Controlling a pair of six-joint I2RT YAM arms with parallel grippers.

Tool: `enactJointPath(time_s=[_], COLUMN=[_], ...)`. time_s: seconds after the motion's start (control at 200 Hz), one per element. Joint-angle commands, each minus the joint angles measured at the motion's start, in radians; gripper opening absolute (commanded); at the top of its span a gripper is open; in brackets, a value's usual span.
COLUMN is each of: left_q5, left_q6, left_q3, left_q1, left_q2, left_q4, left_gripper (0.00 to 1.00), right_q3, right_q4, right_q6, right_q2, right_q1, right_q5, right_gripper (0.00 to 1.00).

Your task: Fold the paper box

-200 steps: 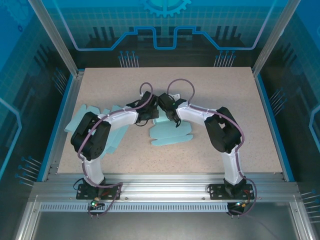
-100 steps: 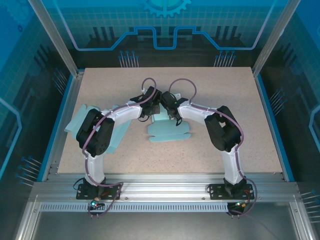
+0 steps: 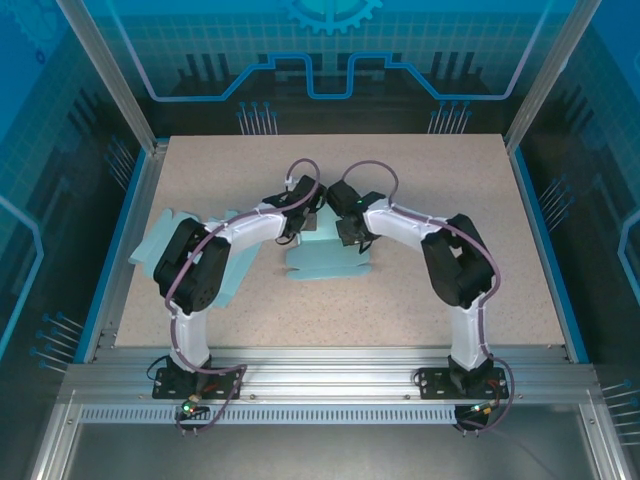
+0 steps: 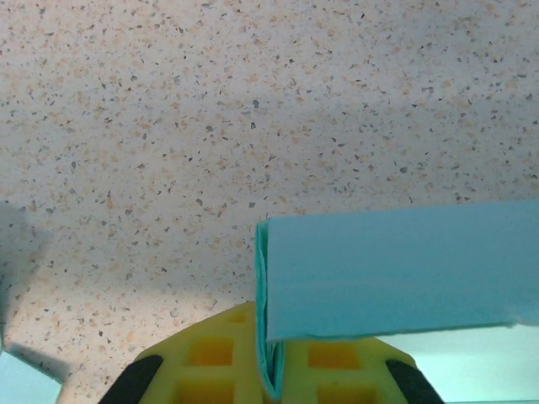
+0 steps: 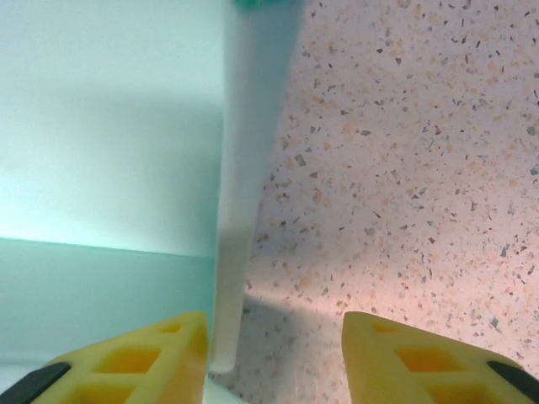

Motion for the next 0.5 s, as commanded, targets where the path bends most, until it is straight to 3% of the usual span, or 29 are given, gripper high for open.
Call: enactJointPath(time_s=[0.0, 0.3, 0.495], left_q5=[-0.026, 0.188, 0.154], left_q6=[0.09, 0.229, 0.287], left_q3=[0.021, 0.145, 0.233], left_q1=[-0.034, 0.008, 0.006], left_q2=[0.049, 0.113, 0.191], left_q4=[-0.161, -0.315, -0.418], left_gripper=[0.0, 0.0, 0.0], right_q3=[-0.015, -0.117, -0.151], right_q4=[0.019, 0.035, 0.036], right_q6=[0.0, 0.004, -0.003], right_q2=[-0.107, -0.301, -0.357], right_q1=[-0.031, -0.167, -0.209], right_q5=[-0.124, -0.194, -0.188], right_gripper=[0.49, 0.55, 0.57])
